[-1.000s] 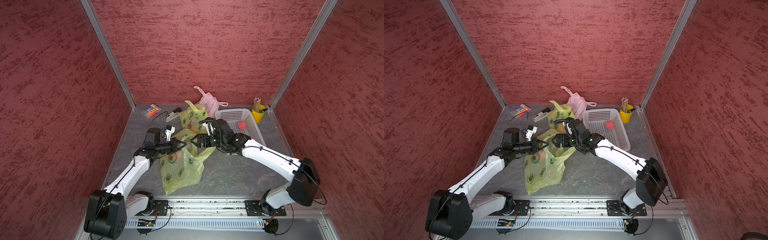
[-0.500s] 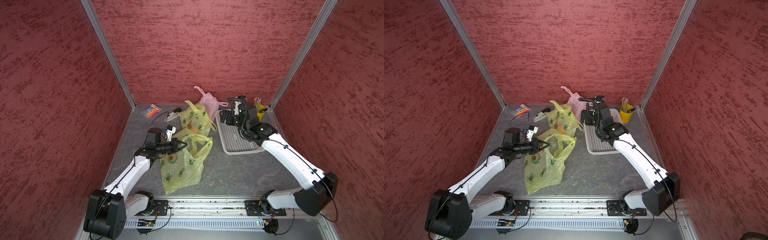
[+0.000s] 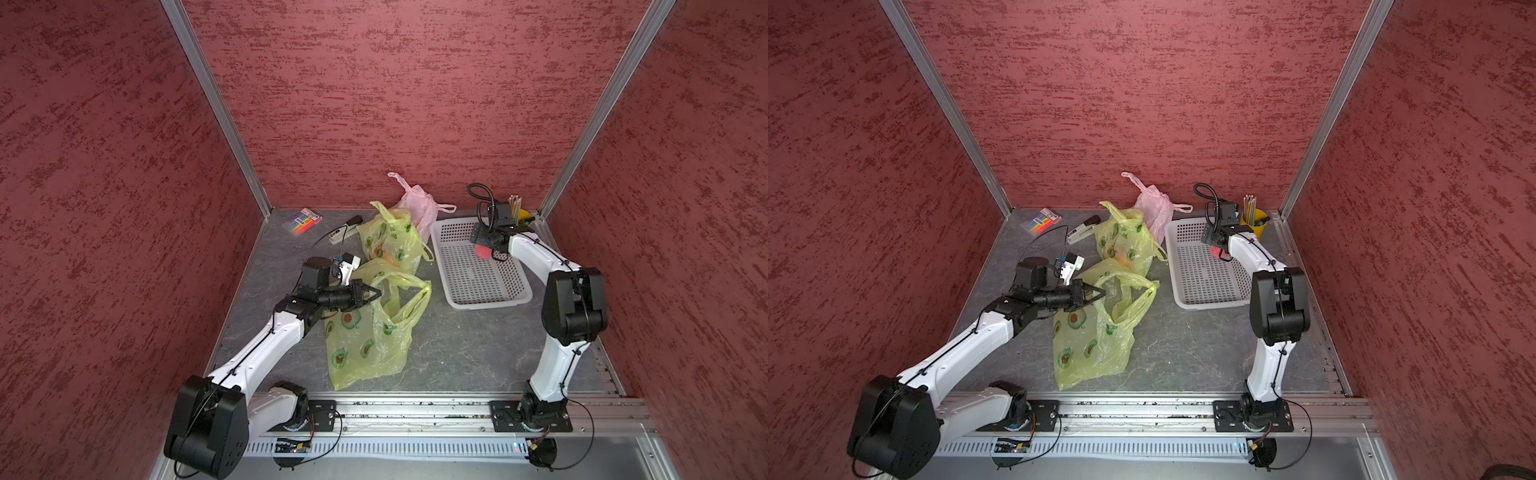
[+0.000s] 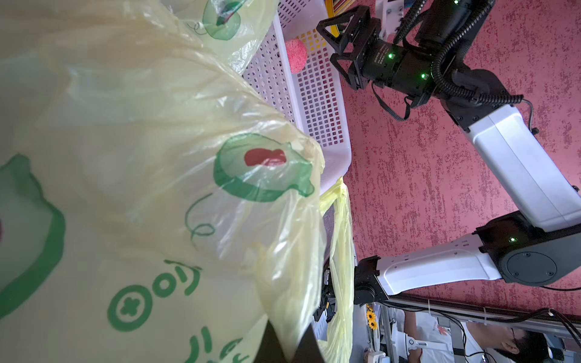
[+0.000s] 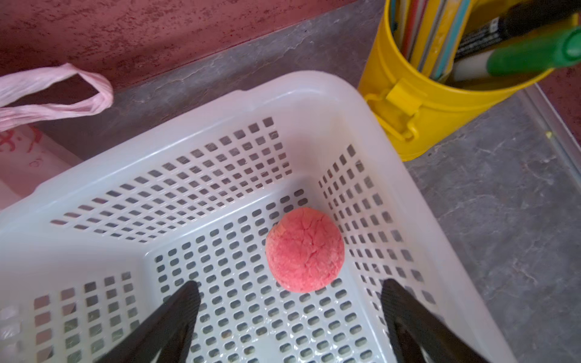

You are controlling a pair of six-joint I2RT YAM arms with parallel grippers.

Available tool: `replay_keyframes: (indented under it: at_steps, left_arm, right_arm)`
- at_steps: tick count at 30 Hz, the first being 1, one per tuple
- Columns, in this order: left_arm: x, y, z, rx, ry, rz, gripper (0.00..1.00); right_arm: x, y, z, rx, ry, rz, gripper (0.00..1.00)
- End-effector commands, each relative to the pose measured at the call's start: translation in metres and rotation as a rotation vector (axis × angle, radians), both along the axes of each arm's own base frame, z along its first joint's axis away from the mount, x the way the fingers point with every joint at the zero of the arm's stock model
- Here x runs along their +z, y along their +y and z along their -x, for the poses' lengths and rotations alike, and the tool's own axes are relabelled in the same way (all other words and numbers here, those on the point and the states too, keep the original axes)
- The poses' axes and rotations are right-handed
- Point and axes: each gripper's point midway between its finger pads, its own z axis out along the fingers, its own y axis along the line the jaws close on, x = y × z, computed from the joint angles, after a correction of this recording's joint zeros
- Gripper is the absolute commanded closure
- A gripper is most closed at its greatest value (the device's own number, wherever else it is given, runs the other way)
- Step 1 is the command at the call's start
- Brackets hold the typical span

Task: Place the peach into a plastic bag & tie a knot
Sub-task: Pick up the peach from the basket.

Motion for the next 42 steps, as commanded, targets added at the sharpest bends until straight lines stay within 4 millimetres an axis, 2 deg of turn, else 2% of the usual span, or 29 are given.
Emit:
replay_keyframes:
  at_steps: [1, 8, 15, 20, 25, 32, 35, 40, 42]
  left_arm:
    - [0.01, -0.004, -0.004, -0.007, -0.044, 0.022, 1.0]
    - [0.008, -0.006, -0.004, -0.013, -0.038, 0.031, 1.0]
    - [0.007, -0.007, -0.003, -0.015, -0.035, 0.034, 1.0]
    - [0.006, -0.008, -0.004, -0.014, -0.031, 0.04, 1.0]
    - [0.008, -0.01, -0.005, -0.018, -0.031, 0.044, 1.0]
    - [0.008, -0.01, -0.005, -0.018, -0.029, 0.045, 1.0]
    - [0.006, -0.01, -0.004, -0.019, -0.024, 0.039, 1.0]
    - [0.006, -0.009, -0.002, -0.018, -0.019, 0.035, 1.0]
    - [0.006, -0.009, -0.003, -0.016, -0.021, 0.033, 1.0]
  right_arm:
    - [-0.008, 0.006, -0.008, 0.018, 0.017, -0.001, 0.07]
    - [-0.034, 0.003, -0.022, -0.003, 0.06, 0.016, 0.01]
    - [-0.058, -0.002, -0.028, -0.018, 0.106, 0.04, 0.01]
    - [-0.07, 0.0, -0.027, -0.013, 0.123, 0.032, 0.08]
    - [-0.07, 0.004, -0.027, -0.003, 0.114, 0.007, 0.2]
    - [-0.055, 0.016, -0.015, 0.041, 0.068, -0.07, 0.5]
    - [-0.04, 0.025, -0.003, 0.066, 0.033, -0.118, 0.64]
    - [0.003, 0.048, 0.028, 0.144, -0.048, -0.213, 0.73]
    - [0.03, 0.07, 0.047, 0.222, -0.086, -0.277, 0.74]
